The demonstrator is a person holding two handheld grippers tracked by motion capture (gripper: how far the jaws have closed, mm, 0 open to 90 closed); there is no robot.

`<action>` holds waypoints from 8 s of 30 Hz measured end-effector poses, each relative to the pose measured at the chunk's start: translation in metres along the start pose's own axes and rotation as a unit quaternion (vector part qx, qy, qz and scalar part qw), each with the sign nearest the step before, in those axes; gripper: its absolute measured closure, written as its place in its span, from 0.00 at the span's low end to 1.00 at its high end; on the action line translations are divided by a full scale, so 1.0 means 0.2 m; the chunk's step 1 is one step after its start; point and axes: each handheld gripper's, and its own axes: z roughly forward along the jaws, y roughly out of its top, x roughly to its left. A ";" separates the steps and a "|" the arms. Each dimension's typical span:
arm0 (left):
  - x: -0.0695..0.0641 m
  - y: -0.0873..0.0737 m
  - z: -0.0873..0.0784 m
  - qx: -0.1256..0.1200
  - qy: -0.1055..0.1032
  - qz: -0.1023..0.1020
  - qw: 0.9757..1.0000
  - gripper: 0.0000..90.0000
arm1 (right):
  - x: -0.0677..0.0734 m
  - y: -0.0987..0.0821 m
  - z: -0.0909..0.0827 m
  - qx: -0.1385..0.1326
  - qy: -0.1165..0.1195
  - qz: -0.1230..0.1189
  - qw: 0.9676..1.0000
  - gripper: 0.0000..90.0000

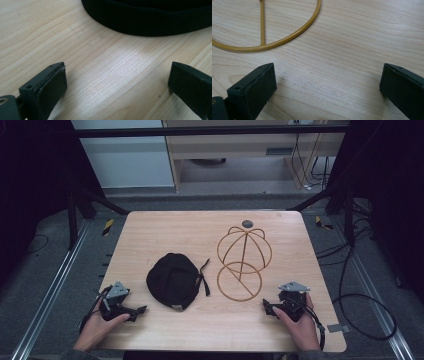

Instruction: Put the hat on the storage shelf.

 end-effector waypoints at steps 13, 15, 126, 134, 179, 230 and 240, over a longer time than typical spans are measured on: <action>-0.05 0.02 -0.12 -0.037 -0.027 0.020 0.999 0.05 | 0.00 0.00 0.00 0.000 0.001 0.000 1.000 0.01; -0.05 0.03 -0.15 -0.048 -0.024 0.021 0.998 0.07 | 0.00 0.00 0.00 0.000 0.001 0.000 1.000 0.01; -0.33 1.06 -0.26 0.101 -0.052 0.182 0.977 0.84 | 0.00 0.00 0.00 0.000 -0.004 -0.002 1.000 0.01; -0.34 1.09 -0.43 0.055 -0.046 0.186 0.980 0.84 | 0.00 0.00 0.00 0.000 -0.003 -0.001 1.000 0.01; -0.56 1.50 -0.86 -0.083 -0.039 0.236 0.967 0.85 | 0.00 0.00 0.01 -0.001 -0.004 -0.004 1.000 0.01; -0.76 1.89 -0.62 -0.102 -0.059 0.259 0.959 0.85 | 0.00 0.00 0.01 -0.001 -0.002 -0.002 1.000 0.01; -0.79 1.93 -0.57 -0.099 -0.064 0.261 0.958 0.85 | 0.00 0.00 0.01 -0.001 -0.002 -0.002 1.000 0.01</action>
